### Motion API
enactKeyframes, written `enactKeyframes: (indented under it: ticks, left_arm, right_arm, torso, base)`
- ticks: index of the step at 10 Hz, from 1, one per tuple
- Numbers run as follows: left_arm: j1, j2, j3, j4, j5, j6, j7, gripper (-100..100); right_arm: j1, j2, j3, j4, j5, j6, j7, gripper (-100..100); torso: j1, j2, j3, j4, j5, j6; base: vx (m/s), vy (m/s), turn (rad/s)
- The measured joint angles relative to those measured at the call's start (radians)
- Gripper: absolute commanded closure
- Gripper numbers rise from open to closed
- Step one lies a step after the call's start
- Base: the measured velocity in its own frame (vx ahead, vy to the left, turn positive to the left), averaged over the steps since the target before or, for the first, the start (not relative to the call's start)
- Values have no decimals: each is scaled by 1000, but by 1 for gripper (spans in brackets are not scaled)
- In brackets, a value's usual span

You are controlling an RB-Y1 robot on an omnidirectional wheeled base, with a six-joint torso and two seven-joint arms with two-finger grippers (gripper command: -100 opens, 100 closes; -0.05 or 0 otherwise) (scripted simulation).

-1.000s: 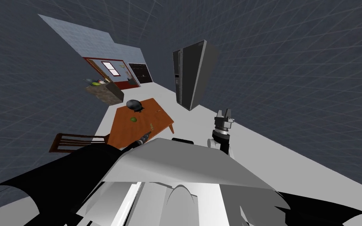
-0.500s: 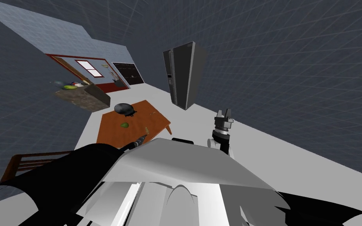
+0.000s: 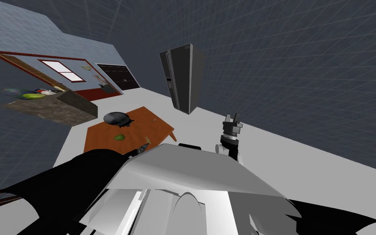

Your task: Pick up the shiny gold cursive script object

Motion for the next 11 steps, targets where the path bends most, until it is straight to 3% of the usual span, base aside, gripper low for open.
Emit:
enactKeyframes:
  ticks: [2, 7, 11]
  left_arm:
    - [-15, 18, -20, 43, 5, 52, 7, -100]
    - [-69, 47, -75, 122, 21, 160, 23, -100]
    - [-108, 40, -111, 180, 16, 216, 27, -100]
  right_arm:
    - [0, 0, 0, 0, 0, 0, 0, 0]
    - [0, 0, 0, 0, 0, 0, 0, 0]
    - [0, 0, 0, 0, 0, 0, 0, 0]
  torso:
    - [1, -1, 0, 0, 0, 0]
    - [2, 0, 0, 0, 0, -1]
    - [1, 0, 0, 0, 0, -1]
  base:
    - [17, 32, -340]
    - [4, 31, -171]
    - [-4, 36, -177]
